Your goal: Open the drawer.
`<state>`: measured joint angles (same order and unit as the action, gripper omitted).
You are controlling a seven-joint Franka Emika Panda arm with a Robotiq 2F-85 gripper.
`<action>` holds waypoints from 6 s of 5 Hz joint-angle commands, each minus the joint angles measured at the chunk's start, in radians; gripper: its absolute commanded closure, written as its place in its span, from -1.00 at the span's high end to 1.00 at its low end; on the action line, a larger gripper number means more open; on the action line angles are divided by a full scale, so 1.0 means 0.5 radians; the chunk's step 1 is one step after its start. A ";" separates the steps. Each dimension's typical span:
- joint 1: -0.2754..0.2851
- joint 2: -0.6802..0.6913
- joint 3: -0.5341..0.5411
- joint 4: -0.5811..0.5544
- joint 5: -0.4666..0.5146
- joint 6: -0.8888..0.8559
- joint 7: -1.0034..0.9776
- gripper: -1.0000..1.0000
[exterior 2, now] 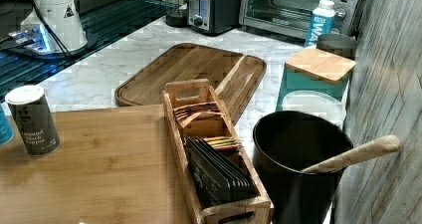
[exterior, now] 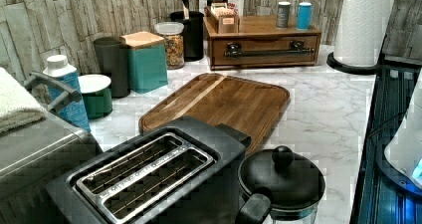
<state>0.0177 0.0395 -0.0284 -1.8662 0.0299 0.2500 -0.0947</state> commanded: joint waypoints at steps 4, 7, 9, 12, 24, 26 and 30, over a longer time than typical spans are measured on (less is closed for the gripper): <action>-0.031 -0.154 -0.030 -0.215 0.105 0.096 -0.457 1.00; -0.119 -0.418 -0.162 -0.696 0.029 0.365 -1.602 1.00; -0.240 -0.413 -0.262 -0.834 -0.012 0.542 -2.308 1.00; -0.147 -0.243 -0.640 -0.921 0.114 1.076 -3.408 1.00; -0.577 0.114 -0.611 -1.141 0.832 1.891 -4.568 1.00; -0.536 0.057 -0.608 -1.303 0.936 2.045 -4.555 1.00; -0.466 -0.007 -0.610 -1.412 0.869 2.124 -4.446 1.00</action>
<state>-0.2167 0.0127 -0.3333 -2.5625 0.3833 1.2861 -2.1777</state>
